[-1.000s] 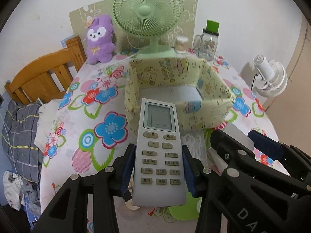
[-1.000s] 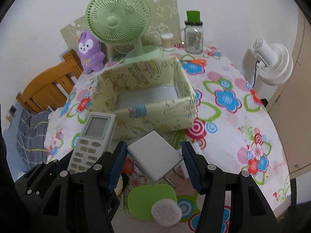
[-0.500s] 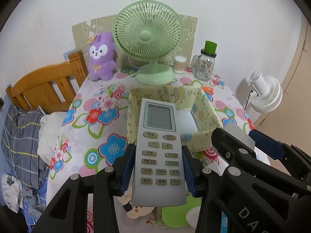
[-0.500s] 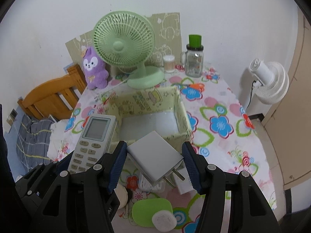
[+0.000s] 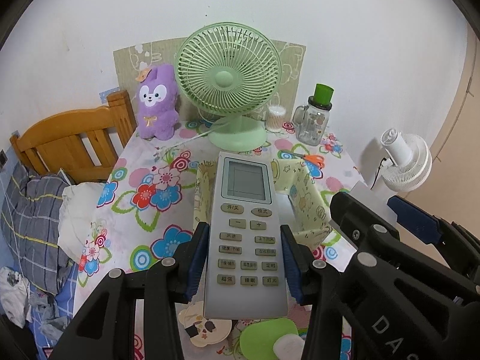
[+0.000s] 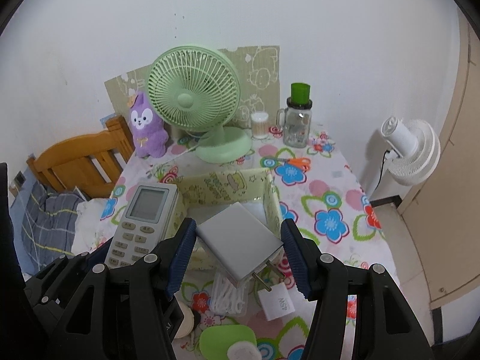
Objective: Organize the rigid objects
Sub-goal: 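Carry the remote with the left tool and the adapter with the right tool over the fabric box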
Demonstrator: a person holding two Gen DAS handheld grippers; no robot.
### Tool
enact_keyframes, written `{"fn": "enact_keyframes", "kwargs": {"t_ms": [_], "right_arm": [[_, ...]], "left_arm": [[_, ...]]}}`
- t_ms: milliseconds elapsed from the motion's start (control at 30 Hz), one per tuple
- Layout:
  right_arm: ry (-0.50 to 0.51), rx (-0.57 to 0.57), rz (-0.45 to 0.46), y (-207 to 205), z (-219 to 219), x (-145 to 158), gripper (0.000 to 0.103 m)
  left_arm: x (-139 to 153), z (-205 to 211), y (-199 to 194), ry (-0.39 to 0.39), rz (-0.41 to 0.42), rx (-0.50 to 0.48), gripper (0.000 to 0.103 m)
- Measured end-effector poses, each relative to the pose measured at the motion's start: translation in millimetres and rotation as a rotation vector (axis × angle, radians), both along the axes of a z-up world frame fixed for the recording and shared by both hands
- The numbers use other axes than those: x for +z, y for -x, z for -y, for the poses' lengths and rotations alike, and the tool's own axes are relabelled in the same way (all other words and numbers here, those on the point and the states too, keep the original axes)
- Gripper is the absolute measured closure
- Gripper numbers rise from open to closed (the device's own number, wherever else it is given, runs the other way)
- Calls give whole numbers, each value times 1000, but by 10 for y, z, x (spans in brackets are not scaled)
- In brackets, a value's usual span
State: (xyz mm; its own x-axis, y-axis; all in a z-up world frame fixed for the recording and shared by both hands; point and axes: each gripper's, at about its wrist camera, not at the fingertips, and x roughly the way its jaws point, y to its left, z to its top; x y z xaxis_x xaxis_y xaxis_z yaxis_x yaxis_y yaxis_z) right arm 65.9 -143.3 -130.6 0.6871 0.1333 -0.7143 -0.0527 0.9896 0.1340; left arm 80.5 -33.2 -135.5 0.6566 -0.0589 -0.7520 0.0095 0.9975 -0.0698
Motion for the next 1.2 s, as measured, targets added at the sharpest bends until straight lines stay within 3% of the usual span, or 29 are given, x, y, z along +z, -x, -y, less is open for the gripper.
{"fn": "enact_keyframes", "kwargs": {"t_ms": [533, 1200], "right_arm": [[16, -13, -20, -390, 113, -136, 41], [41, 19, -76, -1019, 29, -592, 41]], "left_arm": [[-85, 17, -293, 5, -24, 50, 56], [-519, -31, -846, 4, -81, 115, 56]]}}
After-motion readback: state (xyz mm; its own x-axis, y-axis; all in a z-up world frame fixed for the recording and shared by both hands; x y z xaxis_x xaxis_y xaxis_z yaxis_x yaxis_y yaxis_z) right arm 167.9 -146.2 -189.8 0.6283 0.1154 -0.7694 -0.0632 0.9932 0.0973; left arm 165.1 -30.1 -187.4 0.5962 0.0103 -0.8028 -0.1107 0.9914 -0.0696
